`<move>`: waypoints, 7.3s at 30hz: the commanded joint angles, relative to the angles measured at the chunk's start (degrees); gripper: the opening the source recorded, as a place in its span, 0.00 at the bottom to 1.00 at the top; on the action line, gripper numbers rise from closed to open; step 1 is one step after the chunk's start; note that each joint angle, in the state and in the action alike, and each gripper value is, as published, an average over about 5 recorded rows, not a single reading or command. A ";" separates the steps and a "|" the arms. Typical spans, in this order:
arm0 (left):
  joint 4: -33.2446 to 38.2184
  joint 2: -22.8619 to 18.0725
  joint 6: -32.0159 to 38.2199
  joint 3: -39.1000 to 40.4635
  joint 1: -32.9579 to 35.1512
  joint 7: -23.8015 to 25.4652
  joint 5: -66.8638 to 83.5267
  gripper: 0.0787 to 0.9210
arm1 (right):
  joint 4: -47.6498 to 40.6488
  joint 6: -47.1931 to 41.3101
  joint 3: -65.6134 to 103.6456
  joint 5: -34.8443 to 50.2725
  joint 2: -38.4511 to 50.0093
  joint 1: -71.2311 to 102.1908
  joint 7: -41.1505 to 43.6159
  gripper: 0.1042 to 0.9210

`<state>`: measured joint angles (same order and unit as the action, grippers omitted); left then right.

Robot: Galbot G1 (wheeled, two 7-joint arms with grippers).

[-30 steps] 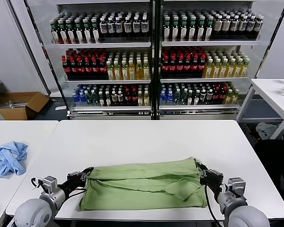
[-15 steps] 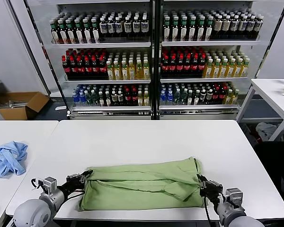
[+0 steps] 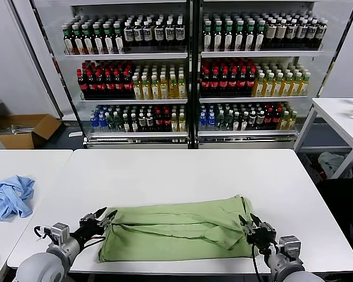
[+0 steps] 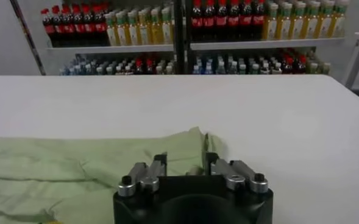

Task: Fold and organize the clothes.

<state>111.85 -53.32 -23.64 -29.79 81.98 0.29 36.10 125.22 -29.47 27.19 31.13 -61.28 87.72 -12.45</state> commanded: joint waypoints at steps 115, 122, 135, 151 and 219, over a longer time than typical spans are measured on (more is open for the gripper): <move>7.17 -22.50 -9.44 16.55 -10.79 -16.51 5.78 0.02 | 0.00 0.16 -0.68 -4.04 -1.28 -1.71 -1.23 0.88; 5.01 -26.43 -8.70 18.87 -10.82 -15.89 5.84 0.05 | -0.26 0.17 -0.98 -4.07 -1.21 -1.97 -1.21 0.88; 15.55 -17.45 -1.11 0.26 1.81 -9.80 -3.84 0.48 | -1.09 0.14 -2.61 -3.09 -0.84 -5.28 -0.89 0.88; -1.76 -18.74 0.92 -2.92 3.01 -7.67 -11.90 0.88 | -1.65 0.50 -2.27 -3.44 -1.00 -5.18 -0.69 0.88; 12.79 -31.82 -9.30 19.81 -6.40 -11.37 2.16 0.02 | 0.64 0.37 0.95 -4.28 -0.74 -1.95 -0.63 0.88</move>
<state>125.30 -69.96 -32.18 -40.52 81.95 -12.12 53.06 125.33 -29.12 26.65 26.90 -61.88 84.14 -13.06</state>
